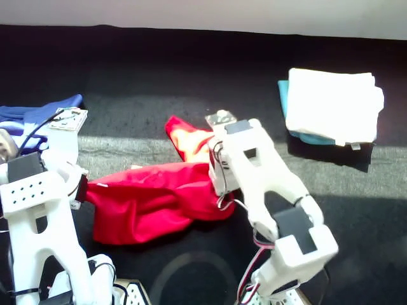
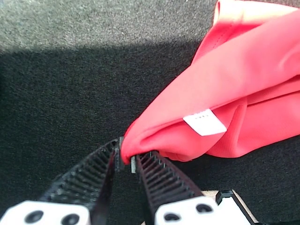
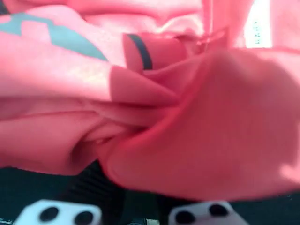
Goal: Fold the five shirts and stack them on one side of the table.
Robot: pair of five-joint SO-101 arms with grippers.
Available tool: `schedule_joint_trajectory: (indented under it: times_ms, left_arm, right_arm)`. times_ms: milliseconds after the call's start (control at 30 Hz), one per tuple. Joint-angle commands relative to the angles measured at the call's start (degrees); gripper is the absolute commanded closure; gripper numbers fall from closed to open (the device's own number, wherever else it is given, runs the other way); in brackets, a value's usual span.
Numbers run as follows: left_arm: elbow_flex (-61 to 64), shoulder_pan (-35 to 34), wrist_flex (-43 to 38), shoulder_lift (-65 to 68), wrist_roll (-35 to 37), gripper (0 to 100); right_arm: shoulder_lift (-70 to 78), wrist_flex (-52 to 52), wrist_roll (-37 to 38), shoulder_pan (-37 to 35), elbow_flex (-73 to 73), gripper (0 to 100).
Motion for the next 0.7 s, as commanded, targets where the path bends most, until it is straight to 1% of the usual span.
schedule_joint_trajectory:
  times_ms: [0,100,167,267,367,467,600,667]
  left_arm:
    - [-1.19,-0.48,-0.53,-1.10,-0.35,99]
    - [-4.44,-0.22,-0.09,-1.10,-0.26,99]
    - [-7.78,0.04,-0.09,-1.10,-0.18,99]
    - [-14.02,3.65,0.53,-1.19,-0.18,99]
    - [-21.49,9.45,4.57,-1.19,0.00,99]
    - [-30.81,13.85,7.65,-1.19,4.40,99]
    - [-43.30,16.40,9.41,-1.19,5.80,99]
    - [-49.01,16.48,10.20,-1.19,5.80,99]
  right_arm:
    - [-14.90,0.48,0.62,5.41,-0.22,99.1]
    - [-25.27,0.31,0.79,11.30,-0.57,99.1]
    - [-30.90,-0.04,3.08,14.20,-0.75,99.1]
    - [-35.82,-3.03,5.27,14.90,-1.63,99.1]
    - [-36.62,-5.76,5.45,15.60,-4.70,99.1]
    - [-35.74,-7.34,5.45,17.10,-10.68,99.1]
    - [-34.24,-6.11,5.71,18.59,-23.16,99.2]
    - [-33.63,-4.26,8.00,18.86,-30.81,99.2]
